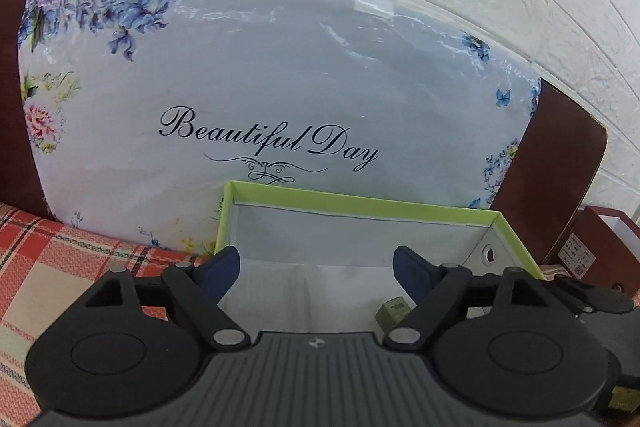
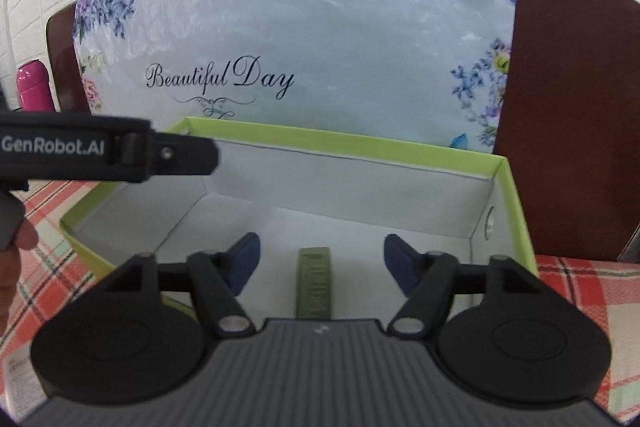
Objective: Organize objects
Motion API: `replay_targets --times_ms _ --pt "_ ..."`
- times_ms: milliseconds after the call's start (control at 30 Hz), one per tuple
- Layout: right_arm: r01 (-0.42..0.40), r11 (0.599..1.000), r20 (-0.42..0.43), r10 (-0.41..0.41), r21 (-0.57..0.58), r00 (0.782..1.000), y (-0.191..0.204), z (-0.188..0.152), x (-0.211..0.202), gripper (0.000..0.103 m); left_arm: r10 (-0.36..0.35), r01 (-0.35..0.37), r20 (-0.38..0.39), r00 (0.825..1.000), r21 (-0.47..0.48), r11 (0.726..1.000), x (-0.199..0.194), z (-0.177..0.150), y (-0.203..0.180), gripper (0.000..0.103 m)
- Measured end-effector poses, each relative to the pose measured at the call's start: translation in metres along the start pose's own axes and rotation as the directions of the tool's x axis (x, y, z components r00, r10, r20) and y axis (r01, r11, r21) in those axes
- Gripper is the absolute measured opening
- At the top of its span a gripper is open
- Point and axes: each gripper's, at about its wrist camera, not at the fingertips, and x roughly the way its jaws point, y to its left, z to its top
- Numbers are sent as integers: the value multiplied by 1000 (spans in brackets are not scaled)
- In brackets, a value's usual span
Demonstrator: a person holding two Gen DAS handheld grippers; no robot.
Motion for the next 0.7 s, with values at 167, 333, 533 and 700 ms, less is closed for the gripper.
replay_targets --times_ms 167,333,533,700 --pt "19 999 132 -25 49 991 -13 2 -56 98 -7 10 69 998 -40 999 -48 0 0 87" --pt "-5 996 257 -19 91 966 -14 -6 -132 103 -30 33 120 992 -17 999 -115 -14 -14 87" --pt "-26 996 328 -4 87 945 2 -48 -210 103 -39 37 111 993 22 999 -186 -62 -29 87" --pt "-5 997 329 -22 81 944 18 -95 -250 103 -23 21 116 993 19 1000 -219 -114 -36 87"
